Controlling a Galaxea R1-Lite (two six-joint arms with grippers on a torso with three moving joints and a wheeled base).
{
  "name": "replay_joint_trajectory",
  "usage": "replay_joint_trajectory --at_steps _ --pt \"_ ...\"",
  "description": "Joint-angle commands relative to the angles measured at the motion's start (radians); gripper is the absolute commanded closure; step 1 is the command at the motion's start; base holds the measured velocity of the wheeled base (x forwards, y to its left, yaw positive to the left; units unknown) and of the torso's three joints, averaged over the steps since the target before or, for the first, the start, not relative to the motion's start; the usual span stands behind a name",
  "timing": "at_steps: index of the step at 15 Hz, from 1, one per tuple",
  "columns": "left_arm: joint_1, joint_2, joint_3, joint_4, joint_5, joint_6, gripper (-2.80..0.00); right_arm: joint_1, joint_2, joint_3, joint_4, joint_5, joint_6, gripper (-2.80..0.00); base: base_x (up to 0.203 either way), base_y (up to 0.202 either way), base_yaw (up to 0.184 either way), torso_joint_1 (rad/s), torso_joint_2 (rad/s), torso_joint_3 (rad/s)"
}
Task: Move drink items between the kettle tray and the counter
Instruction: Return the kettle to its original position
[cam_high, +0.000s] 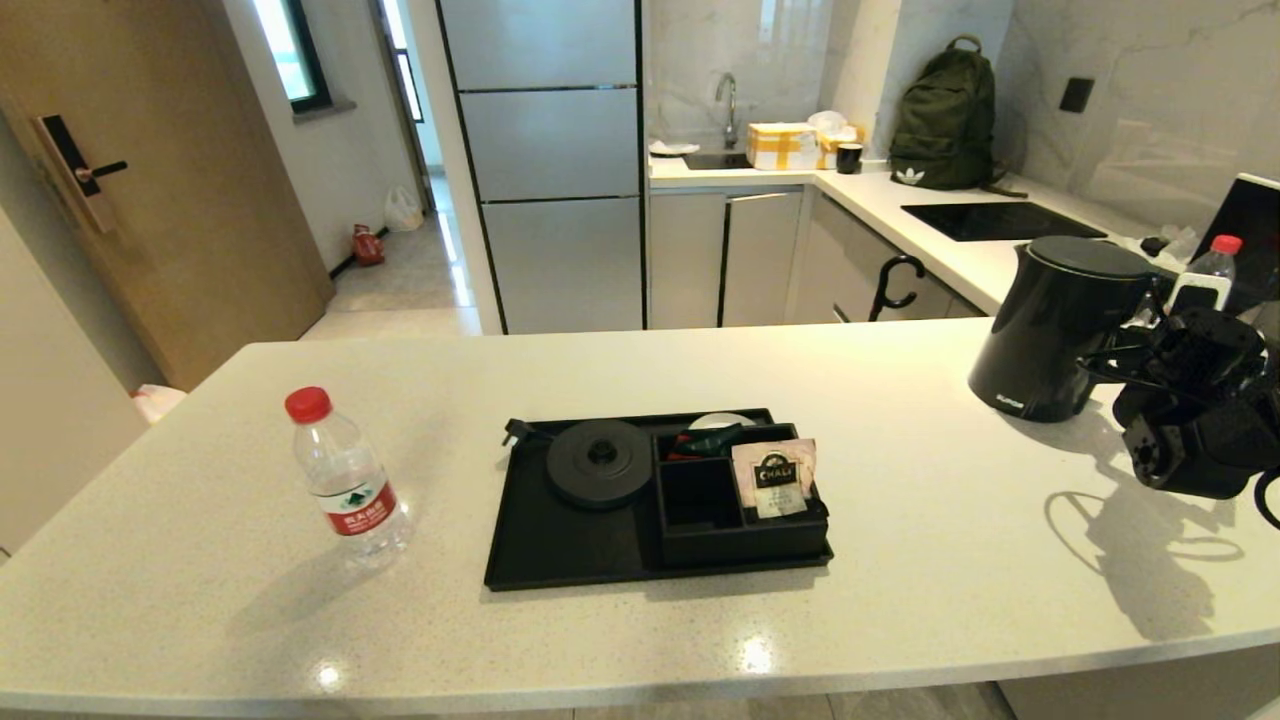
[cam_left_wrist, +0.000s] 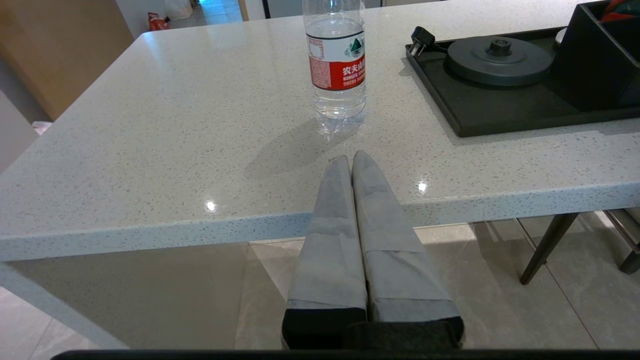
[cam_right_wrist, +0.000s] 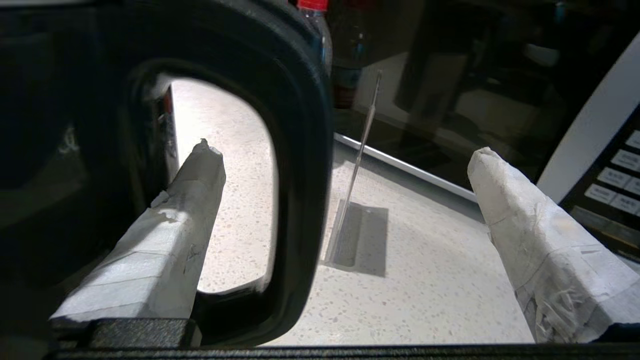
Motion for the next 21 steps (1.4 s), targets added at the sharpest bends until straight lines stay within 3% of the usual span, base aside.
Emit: replay_joint_trajectory --at_steps 1,15,16,21 --pt "0.0 0.0 0.0 0.0 0.0 0.0 0.0 -0.019 -0.013 0.01 -0.004 0.024 -0.001 -2.8 0.0 0.0 0.0 0.0 0.0 0.0" --pt "0.0 0.001 0.0 0.0 0.0 0.0 0.0 -0.035 0.01 -0.023 0.025 0.067 0.01 -2.8 0.0 0.0 0.0 0.0 0.0 0.0" --pt "0.0 0.001 0.0 0.0 0.0 0.0 0.0 -0.035 0.01 -0.023 0.025 0.067 0.01 0.0 0.0 0.0 0.0 0.0 0.0 0.0" --pt "0.0 0.0 0.0 0.0 0.0 0.001 0.0 -0.035 0.027 -0.028 0.021 0.081 0.01 0.0 0.0 0.0 0.0 0.0 0.0 0.0"
